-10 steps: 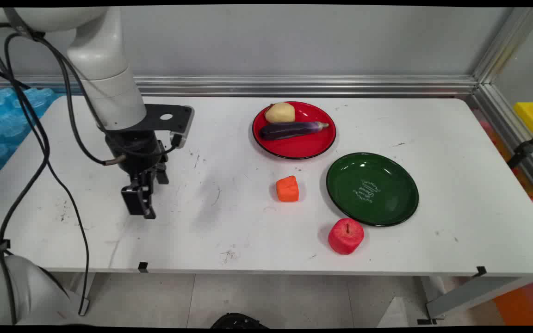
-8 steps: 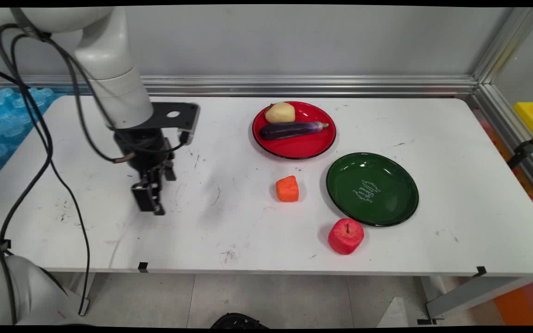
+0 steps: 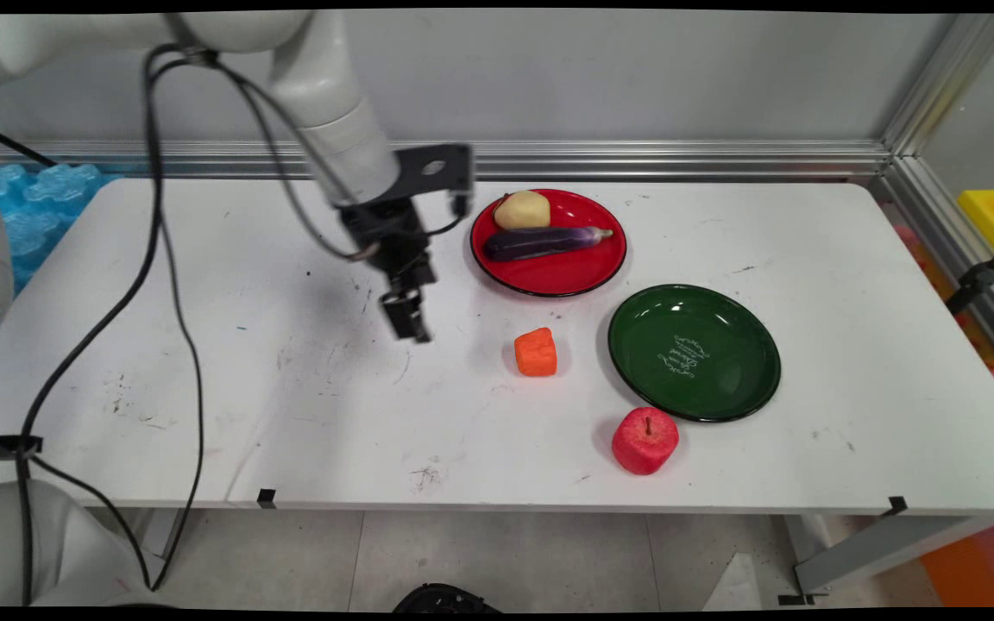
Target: Pick up the eggplant from the red plate
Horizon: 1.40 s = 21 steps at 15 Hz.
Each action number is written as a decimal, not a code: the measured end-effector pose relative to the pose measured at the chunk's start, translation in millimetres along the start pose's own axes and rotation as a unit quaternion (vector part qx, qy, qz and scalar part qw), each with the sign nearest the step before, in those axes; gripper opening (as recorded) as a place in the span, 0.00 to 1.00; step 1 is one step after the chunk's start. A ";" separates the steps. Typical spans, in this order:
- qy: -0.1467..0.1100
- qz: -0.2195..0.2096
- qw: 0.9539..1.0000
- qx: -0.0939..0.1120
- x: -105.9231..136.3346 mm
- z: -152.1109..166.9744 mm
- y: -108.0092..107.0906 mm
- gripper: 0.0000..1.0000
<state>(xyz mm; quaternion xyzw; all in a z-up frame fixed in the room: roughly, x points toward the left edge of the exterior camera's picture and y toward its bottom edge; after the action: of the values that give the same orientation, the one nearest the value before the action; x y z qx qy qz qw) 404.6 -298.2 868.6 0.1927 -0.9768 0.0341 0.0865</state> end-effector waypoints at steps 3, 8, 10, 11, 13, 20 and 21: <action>0.027 0.004 0.999 0.024 29.1 5.4 -23.6 1.00; 0.067 0.012 0.996 0.060 74.0 17.4 -71.7 1.00; 0.076 0.013 0.995 0.067 85.9 24.0 -88.2 1.00; 0.078 0.013 0.994 0.069 89.8 27.1 -94.1 1.00; 0.082 0.013 0.994 0.071 96.6 34.3 -105.3 1.00; 0.088 0.000 0.994 0.071 108.2 65.1 -134.1 1.00; 0.089 -0.003 0.993 0.071 108.9 68.6 -136.2 1.00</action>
<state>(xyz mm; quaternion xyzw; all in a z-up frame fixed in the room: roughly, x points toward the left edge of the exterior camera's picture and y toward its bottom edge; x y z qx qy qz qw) 346.8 -471.2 825.5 0.1972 -0.9598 0.1201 0.1593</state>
